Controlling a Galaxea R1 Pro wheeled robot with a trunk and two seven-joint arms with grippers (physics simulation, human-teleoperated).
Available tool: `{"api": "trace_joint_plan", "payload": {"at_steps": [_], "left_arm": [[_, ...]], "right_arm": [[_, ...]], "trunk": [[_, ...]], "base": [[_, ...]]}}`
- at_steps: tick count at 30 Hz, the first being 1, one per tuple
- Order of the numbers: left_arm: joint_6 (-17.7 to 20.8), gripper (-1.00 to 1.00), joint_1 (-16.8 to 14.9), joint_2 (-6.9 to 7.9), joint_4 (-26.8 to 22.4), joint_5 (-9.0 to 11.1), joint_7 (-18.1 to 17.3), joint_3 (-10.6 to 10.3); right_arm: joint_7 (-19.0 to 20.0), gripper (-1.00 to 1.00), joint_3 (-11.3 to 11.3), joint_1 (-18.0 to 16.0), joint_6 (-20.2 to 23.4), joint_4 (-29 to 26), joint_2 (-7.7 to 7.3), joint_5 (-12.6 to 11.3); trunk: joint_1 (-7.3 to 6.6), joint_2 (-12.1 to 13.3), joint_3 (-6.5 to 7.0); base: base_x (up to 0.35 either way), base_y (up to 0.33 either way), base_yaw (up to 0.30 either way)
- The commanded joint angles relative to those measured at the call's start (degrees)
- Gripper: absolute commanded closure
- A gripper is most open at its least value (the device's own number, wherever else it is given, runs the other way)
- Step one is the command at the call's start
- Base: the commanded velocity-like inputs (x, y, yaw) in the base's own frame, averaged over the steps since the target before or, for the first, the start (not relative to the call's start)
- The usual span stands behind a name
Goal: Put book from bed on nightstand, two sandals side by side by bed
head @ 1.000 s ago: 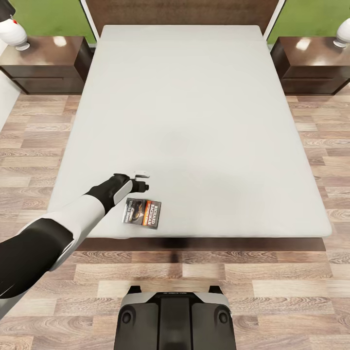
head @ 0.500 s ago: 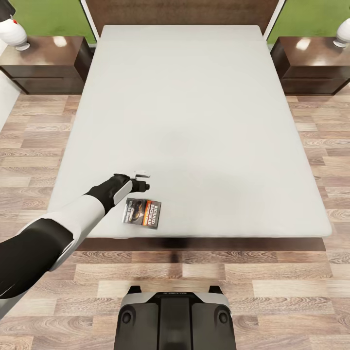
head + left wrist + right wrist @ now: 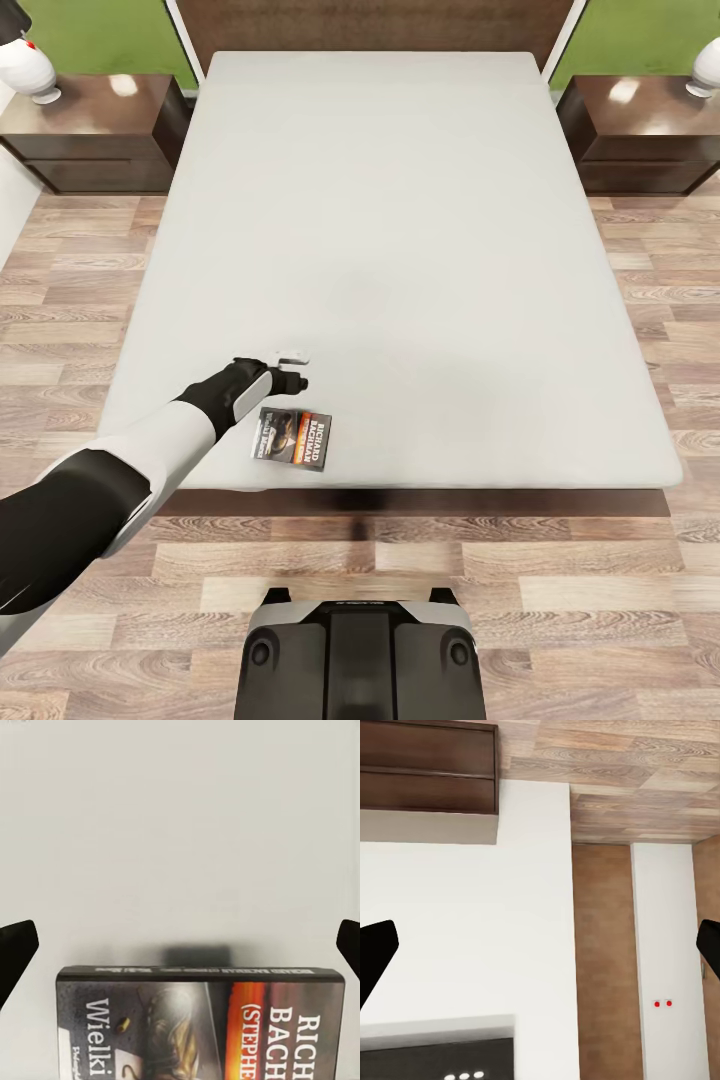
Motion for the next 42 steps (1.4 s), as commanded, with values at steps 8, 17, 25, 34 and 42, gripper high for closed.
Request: {"api": "trace_joint_plan", "payload": {"at_steps": [8, 17, 25, 34, 42], "left_arm": [[0.13, -1.0, -0.03, 0.03, -0.1, 0.61, 0.36, -0.39], [-0.28, -1.0, -0.03, 0.0, -0.11, 0.61, 0.32, -0.39], [-0.39, -1.0, -0.02, 0.0, -0.1, 0.61, 0.33, -0.39], [-0.45, -1.0, 0.04, 0.06, -0.1, 0.61, 0.34, -0.39], [-0.61, -1.0, 0.06, 0.01, -0.12, 0.61, 0.33, -0.41]], "right_arm": [[-0.2, -1.0, -0.48, -0.05, 0.07, 0.17, -0.04, 0.57], [-0.2, -1.0, -0.48, -0.05, 0.07, 0.17, -0.11, 0.58], [-0.2, -1.0, -0.48, -0.05, 0.07, 0.17, -0.13, 0.58], [-0.2, -1.0, -0.48, -0.05, 0.07, 0.17, -0.1, 0.58], [-0.2, -1.0, -0.48, -0.05, 0.07, 0.17, -0.12, 0.58]], "trunk": [[0.03, -0.08, -0.06], [0.03, -0.08, -0.06], [1.35, -2.49, -1.13], [2.45, -4.5, -2.03], [3.55, -6.5, -2.93]], "base": [[0.0, 0.0, 0.0], [0.0, 0.0, 0.0], [0.0, 0.0, 0.0], [0.0, 0.0, 0.0], [0.0, 0.0, 0.0]]}}
